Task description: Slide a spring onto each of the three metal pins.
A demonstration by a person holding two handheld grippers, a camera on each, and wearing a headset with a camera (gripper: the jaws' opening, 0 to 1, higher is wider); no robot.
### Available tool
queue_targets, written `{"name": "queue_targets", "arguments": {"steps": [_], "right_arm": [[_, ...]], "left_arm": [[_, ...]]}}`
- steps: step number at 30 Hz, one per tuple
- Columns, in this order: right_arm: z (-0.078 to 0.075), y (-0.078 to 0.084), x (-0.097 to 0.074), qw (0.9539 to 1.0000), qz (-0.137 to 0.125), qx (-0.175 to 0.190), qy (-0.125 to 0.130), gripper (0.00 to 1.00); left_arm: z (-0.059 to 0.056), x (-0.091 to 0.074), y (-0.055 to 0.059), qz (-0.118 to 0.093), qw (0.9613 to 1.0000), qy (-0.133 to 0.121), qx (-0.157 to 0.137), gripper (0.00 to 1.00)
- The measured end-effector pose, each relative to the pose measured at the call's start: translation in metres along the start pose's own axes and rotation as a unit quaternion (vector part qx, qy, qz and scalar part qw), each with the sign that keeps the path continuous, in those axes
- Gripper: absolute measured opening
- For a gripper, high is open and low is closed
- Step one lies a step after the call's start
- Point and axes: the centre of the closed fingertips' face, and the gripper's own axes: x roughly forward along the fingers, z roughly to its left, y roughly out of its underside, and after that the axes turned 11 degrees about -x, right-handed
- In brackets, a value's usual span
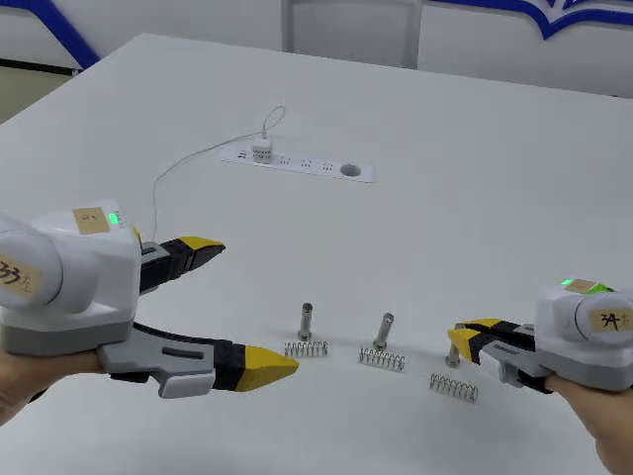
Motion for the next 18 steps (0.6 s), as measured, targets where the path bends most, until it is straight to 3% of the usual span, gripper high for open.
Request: {"name": "queue_targets", "arguments": {"steps": [6,9,13,18], "right_arm": [[0.004,0.001,-0.005,0.9997,-0.005,-0.024,-0.003,0.08],[0.005,0.001,-0.007,0.9982,0.001,-0.061,-0.004,0.08],[0.002,0.004,-0.009,0.9976,0.010,-0.068,0.000,0.09],[-0.002,0.002,-0.012,0.9969,0.015,-0.077,0.006,0.13]], "left_arm": [[-0.003,0.001,0.002,0.003,1.0000,0.002,0.000,0.94],[-0.006,0.001,0.003,0.005,1.0000,0.005,0.002,0.94],[-0.008,0.002,0.003,0.006,1.0000,0.007,0.002,0.94],[-0.009,0.001,-0.004,-0.012,0.9999,0.007,-0.008,0.94]]}}
